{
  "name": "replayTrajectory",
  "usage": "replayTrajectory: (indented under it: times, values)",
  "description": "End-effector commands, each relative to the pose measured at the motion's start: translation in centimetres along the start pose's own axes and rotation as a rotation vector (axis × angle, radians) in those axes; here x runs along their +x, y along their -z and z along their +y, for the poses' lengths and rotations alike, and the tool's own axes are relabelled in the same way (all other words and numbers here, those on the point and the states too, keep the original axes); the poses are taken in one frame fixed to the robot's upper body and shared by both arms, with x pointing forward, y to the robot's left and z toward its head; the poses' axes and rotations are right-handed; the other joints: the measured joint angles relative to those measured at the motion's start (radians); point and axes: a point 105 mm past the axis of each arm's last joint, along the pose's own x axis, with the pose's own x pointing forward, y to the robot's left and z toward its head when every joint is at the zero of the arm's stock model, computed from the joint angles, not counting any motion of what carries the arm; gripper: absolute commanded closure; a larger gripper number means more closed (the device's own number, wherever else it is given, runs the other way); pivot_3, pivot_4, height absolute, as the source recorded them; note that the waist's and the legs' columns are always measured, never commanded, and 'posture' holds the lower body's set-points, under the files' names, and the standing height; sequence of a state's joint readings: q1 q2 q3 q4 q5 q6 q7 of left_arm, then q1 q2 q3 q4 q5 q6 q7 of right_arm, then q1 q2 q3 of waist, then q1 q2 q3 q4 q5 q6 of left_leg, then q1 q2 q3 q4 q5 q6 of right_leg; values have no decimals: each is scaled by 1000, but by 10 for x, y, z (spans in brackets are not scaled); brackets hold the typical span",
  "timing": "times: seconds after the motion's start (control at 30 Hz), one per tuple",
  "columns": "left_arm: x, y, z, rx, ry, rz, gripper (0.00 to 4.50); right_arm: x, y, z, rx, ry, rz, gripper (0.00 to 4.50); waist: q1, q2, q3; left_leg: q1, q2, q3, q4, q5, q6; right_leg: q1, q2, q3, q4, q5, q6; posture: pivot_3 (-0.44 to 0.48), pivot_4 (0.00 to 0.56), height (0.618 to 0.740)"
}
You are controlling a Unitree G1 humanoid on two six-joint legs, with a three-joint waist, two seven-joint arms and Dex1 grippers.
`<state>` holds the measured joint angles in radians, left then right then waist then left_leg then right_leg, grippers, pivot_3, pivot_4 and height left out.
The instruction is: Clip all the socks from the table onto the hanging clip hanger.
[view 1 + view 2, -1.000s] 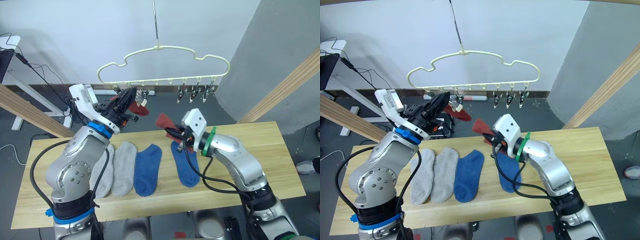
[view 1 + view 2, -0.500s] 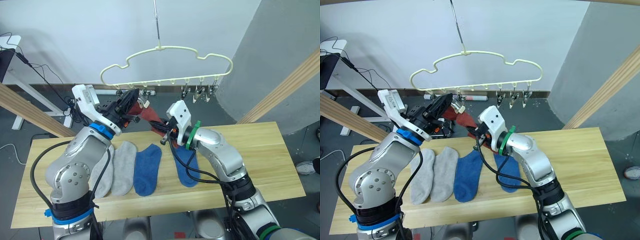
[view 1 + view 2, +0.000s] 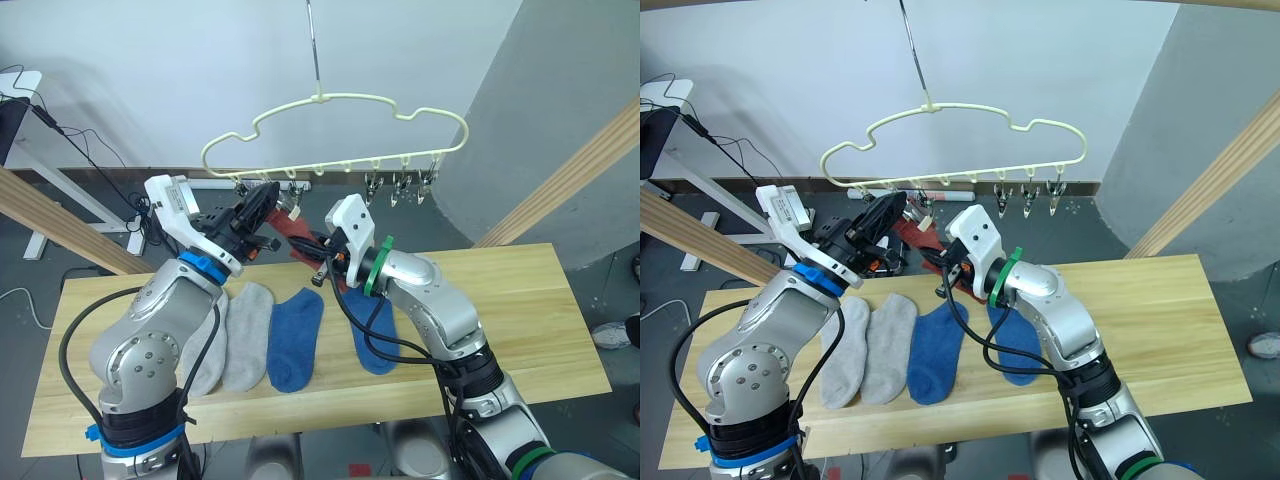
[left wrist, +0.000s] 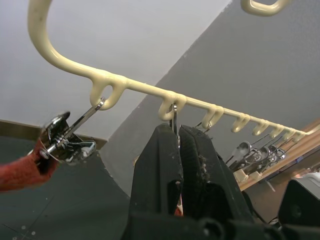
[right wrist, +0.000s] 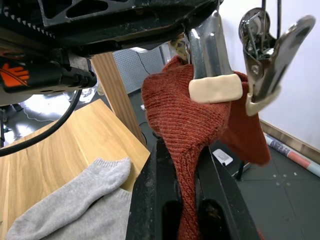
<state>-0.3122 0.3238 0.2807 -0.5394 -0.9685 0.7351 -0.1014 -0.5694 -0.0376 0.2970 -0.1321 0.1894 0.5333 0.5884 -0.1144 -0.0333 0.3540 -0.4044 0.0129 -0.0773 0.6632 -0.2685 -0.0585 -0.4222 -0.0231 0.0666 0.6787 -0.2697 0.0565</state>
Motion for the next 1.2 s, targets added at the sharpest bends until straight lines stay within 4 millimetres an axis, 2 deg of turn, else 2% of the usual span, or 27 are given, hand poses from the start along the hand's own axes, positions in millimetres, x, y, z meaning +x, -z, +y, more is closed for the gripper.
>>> replayTrajectory:
  times: [0.03,0.07,0.1,0.23,0.37,0.43,0.57,0.63,0.73,0.8,0.9,0.97,1.2]
  values:
    - [-4,-6,-6,8,15,-32,4500,4,-15,8,-17,-37,-59,4480,0,0,0,0,0,0,0,0,0,0,0,0,0,0,0,-186,350,737]
    - [-5,-6,-6,13,16,-32,4191,5,-15,9,-15,-37,-63,4494,0,0,0,0,0,0,0,0,0,0,0,0,0,0,0,-186,350,737]
    - [-5,-6,-6,16,21,-31,3849,5,-16,9,-9,-38,-68,4221,0,0,0,0,0,0,0,0,0,0,0,0,0,0,0,-186,350,737]
    - [-8,-2,-4,60,18,-2,2655,7,-16,13,-14,-62,-67,2978,0,0,0,0,0,0,0,0,0,0,0,0,0,0,0,-185,350,737]
    - [-11,1,-2,130,11,18,1386,5,-8,11,-63,-49,-15,1516,0,0,0,0,0,0,0,0,0,0,0,0,0,0,0,-183,351,737]
    - [-13,0,0,168,-1,7,851,-1,-1,7,-67,-34,22,1503,0,0,0,0,0,0,0,0,0,0,0,0,0,0,0,-183,351,737]
    - [-15,2,1,209,-7,5,851,-14,8,5,-75,-39,71,1503,0,0,0,0,0,0,-1,0,0,0,0,0,-1,0,0,-184,352,737]
    - [-17,1,4,274,-32,-8,851,-29,11,4,-104,-49,102,1503,1,0,0,0,0,0,-1,0,0,0,0,1,-1,0,0,-184,352,737]
    - [-20,7,-6,445,27,-9,851,-57,7,4,-157,-81,132,1503,2,0,0,-1,-1,0,-2,0,0,-1,0,0,-2,0,0,-184,352,737]
    - [-20,10,-9,474,42,-23,851,-65,3,5,-169,-93,135,1503,3,1,0,-1,-1,0,-2,0,0,-1,-1,1,-3,0,0,-184,352,737]
    - [-19,10,-13,475,41,-52,851,-87,-9,8,-198,-142,125,1503,2,1,0,-1,-1,0,-2,0,0,0,0,1,-3,0,0,-184,352,737]
    - [-18,8,-16,523,32,-89,851,-109,-23,6,-234,-159,102,1503,4,1,1,-1,-1,1,-2,0,0,0,1,0,-3,0,0,-184,352,737]
    - [-15,21,-29,565,53,-133,851,-137,-58,-13,-240,-102,41,1503,1,1,0,-2,-1,2,-1,0,0,0,0,0,-4,0,0,-228,349,737]
